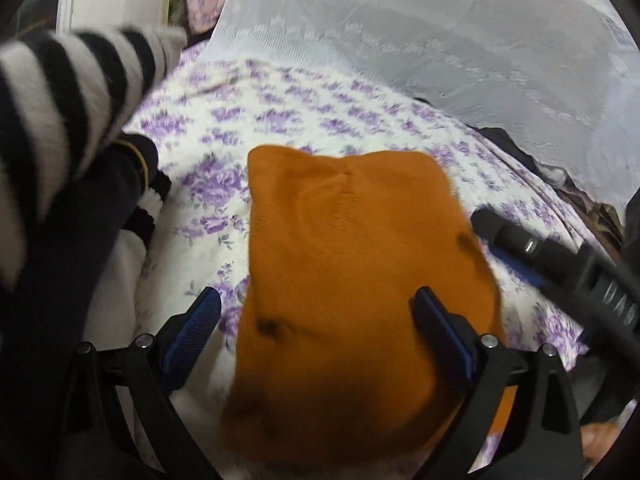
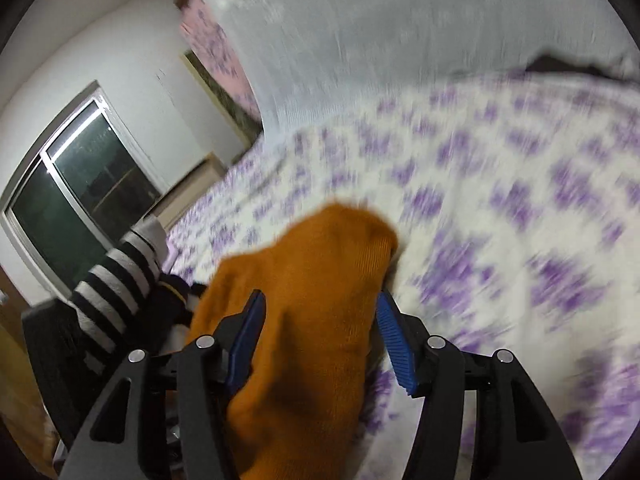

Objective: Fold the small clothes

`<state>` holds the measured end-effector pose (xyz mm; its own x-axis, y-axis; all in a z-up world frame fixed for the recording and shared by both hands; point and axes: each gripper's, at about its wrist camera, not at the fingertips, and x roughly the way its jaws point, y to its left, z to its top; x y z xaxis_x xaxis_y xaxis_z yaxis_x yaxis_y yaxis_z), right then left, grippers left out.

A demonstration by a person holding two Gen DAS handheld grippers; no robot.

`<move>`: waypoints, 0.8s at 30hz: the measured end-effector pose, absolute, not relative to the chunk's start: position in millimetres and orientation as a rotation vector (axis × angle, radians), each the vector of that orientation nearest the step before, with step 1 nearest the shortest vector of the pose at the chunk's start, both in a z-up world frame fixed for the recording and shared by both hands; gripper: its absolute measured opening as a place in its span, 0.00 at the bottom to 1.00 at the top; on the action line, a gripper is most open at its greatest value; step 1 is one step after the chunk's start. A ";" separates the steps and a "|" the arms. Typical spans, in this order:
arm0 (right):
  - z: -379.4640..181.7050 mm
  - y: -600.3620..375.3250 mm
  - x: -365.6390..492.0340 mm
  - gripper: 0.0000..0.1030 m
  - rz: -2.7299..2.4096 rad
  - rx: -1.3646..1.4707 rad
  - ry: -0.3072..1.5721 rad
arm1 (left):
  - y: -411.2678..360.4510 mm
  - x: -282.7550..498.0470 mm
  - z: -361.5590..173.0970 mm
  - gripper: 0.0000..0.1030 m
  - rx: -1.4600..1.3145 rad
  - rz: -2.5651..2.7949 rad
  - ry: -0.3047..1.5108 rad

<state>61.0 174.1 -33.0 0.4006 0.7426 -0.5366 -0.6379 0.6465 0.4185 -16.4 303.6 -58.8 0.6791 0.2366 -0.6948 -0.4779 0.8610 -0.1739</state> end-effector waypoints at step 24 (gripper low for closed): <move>-34.3 105.7 -16.3 0.75 0.717 0.059 0.623 | 242.9 -73.7 -43.2 0.94 -0.153 0.470 0.629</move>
<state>-16.3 105.7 -34.3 0.5820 0.6307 -0.5134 -0.5966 0.7601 0.2575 -73.7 242.9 -43.2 0.7076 0.3760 -0.5982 -0.4671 0.8842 0.0034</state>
